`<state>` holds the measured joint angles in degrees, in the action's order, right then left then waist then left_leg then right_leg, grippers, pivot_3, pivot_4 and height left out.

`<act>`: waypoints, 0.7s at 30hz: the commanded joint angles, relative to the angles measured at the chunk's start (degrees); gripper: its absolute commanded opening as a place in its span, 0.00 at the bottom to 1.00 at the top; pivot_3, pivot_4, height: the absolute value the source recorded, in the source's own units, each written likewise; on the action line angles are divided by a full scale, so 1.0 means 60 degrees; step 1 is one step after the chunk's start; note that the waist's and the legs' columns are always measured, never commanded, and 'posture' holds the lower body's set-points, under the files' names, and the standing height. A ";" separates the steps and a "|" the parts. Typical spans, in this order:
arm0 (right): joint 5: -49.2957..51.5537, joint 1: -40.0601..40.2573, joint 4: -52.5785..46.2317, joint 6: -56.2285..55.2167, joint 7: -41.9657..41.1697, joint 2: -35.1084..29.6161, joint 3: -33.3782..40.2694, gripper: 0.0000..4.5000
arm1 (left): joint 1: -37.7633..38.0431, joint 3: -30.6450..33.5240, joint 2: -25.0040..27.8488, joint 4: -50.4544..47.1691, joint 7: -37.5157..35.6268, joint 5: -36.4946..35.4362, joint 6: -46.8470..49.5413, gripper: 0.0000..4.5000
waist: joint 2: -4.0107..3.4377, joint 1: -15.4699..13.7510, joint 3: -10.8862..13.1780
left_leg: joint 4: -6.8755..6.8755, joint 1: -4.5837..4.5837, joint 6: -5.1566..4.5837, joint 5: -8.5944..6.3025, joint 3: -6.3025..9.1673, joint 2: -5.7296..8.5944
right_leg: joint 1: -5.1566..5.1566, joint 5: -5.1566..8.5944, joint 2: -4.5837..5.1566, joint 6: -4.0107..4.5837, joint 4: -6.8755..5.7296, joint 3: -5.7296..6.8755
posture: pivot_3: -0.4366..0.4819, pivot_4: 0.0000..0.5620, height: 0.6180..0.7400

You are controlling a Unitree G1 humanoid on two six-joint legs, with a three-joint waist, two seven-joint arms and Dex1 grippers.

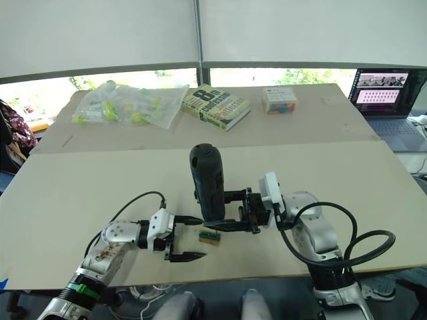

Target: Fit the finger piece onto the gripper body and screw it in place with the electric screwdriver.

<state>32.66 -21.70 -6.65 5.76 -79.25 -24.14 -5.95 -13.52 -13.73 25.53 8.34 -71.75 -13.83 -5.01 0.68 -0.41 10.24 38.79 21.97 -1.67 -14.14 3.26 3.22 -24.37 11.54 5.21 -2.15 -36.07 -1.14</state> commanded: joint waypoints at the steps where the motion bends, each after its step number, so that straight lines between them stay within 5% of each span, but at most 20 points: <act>1: 0.0184 -0.0127 -0.0297 -0.0197 -0.0055 -0.0050 0.0149 0.43 | 0.0065 -0.0272 -0.0080 0.0168 -0.0061 0.0088 0.0012 1.00 | 0.0000 -0.0001 0.0000 | 0.0000 0.0000 0.0000 0.0000 0.0000 0.0000 | 0.0000 0.0000 0.0000 0.0000 0.0000 0.0000 | 0.48 0.27 1.00; 21: -0.0012 -0.0047 -0.0188 -0.0290 -0.0052 0.0010 0.0043 0.43 | 0.0157 -0.0250 -0.0040 0.0215 -0.0099 0.0087 0.0129 1.00 | 0.0000 0.0001 0.0000 | -0.0001 -0.0006 0.0000 0.0000 0.0000 -0.0001 | 0.0005 0.0001 -0.0001 -0.0001 0.0000 0.0000 | 0.48 0.27 1.00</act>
<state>31.90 -21.55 -6.64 5.75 -79.66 -24.26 -6.24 -13.59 -13.67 25.49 8.76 -72.04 -13.75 -4.95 0.68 -0.41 10.24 38.79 21.93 -1.67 -14.14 3.26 3.22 -24.34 11.54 5.21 -2.15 -36.07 -1.14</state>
